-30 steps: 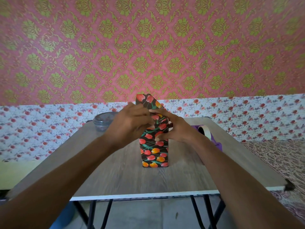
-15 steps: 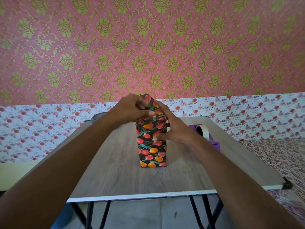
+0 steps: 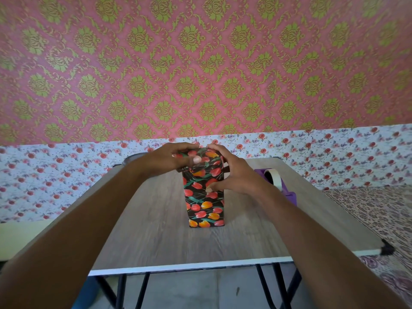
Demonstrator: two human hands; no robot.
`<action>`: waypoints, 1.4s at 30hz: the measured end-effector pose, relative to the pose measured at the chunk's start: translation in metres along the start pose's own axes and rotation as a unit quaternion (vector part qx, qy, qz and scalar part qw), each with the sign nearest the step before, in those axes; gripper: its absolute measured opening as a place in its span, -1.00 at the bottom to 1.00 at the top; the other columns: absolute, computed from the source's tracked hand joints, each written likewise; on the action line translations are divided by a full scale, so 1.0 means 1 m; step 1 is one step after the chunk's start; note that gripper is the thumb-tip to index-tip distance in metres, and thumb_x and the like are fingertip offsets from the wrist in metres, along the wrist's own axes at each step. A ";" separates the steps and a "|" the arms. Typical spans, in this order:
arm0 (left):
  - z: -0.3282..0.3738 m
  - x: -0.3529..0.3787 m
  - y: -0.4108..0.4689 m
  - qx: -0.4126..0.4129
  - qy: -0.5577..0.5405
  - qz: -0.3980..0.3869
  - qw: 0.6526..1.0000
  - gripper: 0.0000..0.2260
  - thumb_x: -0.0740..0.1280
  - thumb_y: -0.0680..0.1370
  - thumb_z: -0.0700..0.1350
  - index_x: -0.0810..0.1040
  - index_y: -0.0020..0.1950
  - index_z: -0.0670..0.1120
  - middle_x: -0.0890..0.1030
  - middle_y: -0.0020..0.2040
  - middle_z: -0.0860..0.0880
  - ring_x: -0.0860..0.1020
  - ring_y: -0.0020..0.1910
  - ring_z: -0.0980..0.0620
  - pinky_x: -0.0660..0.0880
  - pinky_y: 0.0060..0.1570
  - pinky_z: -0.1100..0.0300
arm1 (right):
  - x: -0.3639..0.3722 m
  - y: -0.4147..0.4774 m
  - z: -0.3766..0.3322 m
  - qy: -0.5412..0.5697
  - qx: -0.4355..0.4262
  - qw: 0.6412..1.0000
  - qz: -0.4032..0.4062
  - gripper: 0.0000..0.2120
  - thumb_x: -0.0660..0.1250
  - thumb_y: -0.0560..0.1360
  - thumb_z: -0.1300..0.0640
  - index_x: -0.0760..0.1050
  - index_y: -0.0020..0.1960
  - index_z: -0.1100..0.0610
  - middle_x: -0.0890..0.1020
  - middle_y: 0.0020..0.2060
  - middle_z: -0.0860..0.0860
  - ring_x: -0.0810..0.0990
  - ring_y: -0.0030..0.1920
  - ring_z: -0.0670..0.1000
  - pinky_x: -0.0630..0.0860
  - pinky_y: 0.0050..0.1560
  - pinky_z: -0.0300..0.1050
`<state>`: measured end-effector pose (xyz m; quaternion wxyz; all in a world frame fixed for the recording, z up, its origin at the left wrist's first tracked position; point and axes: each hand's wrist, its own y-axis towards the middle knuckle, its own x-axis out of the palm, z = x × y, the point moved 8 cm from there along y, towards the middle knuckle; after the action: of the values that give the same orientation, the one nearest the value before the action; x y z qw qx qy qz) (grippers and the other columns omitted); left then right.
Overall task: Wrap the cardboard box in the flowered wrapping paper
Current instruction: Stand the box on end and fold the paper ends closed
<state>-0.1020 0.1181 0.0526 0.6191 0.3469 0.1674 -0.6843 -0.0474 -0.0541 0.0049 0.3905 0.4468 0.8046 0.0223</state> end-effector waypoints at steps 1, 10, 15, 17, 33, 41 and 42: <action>0.000 -0.001 -0.001 0.003 -0.010 0.000 1.000 -0.46 0.38 0.41 0.30 0.49 0.38 0.24 0.50 0.32 0.13 0.51 0.22 0.08 0.44 0.00 0.30 | -0.001 0.001 -0.001 0.000 0.003 1.000 -0.001 0.02 0.71 0.26 0.07 0.19 0.46 -0.46 0.52 0.17 -0.37 0.56 0.11 -0.38 0.52 -0.06 -0.49; -0.016 0.011 -0.010 -0.002 -0.159 0.075 0.984 -0.48 0.62 0.33 0.17 0.55 0.24 0.20 0.68 0.10 0.14 0.67 0.07 0.11 0.65 -0.06 0.08 | -0.002 0.000 -0.002 0.027 0.030 0.999 -0.002 0.14 0.72 0.26 0.09 0.09 0.54 -0.45 0.50 0.38 -0.16 0.56 0.31 -0.08 0.59 0.09 -0.28; -0.029 0.030 -0.019 0.000 -0.263 0.132 0.956 -0.38 0.60 0.28 0.22 0.50 0.29 0.27 0.66 0.12 0.20 0.66 0.12 0.05 0.64 -0.03 0.01 | 0.007 -0.015 0.004 0.062 0.042 0.997 -0.001 0.20 0.69 0.29 0.03 -0.06 0.62 -0.34 0.41 0.52 -0.05 0.44 0.47 -0.04 0.45 0.44 0.01; -0.032 0.031 -0.022 0.001 -0.293 0.159 0.943 -0.39 0.62 0.30 0.18 0.50 0.31 0.26 0.66 0.15 0.16 0.66 0.14 0.05 0.65 -0.08 0.08 | 0.008 -0.030 0.008 0.077 0.058 0.995 0.014 0.16 0.68 0.24 -0.08 0.05 0.65 -0.21 0.40 0.53 -0.03 0.41 0.48 -0.03 0.43 0.44 0.01; -0.039 0.047 -0.016 0.011 -0.340 0.172 0.925 -0.42 0.58 0.33 0.21 0.46 0.29 0.34 0.64 0.21 0.11 0.65 0.17 0.10 0.63 -0.15 0.24 | -0.093 -0.124 0.151 -0.062 0.460 0.857 0.222 -0.46 0.31 0.57 -0.26 0.52 0.26 0.20 0.48 0.30 0.26 0.42 0.33 0.28 0.36 0.25 0.12; -0.038 0.045 -0.016 0.006 -0.336 0.157 0.929 -0.52 0.59 0.38 0.17 0.49 0.22 0.39 0.66 0.16 0.16 0.65 0.14 0.16 0.63 -0.15 0.27 | -0.087 -0.120 0.150 0.041 0.428 0.847 0.312 -0.55 0.51 0.52 0.01 0.49 0.18 0.32 0.50 0.23 0.25 0.60 0.07 0.29 0.59 0.02 0.11; -0.038 0.045 -0.016 0.008 -0.335 0.157 0.929 -0.50 0.58 0.38 0.16 0.48 0.25 0.36 0.65 0.18 0.14 0.65 0.14 0.15 0.63 -0.14 0.26 | -0.087 -0.121 0.146 0.024 0.428 0.844 0.323 -0.56 0.51 0.52 0.00 0.46 0.15 0.30 0.41 0.27 0.23 0.57 0.06 0.25 0.58 0.00 0.07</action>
<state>-0.1066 0.1131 -0.0079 0.7356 0.1238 -0.1119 -0.6565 -0.0119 -0.2363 -0.0899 0.1112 0.8035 0.5535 -0.1890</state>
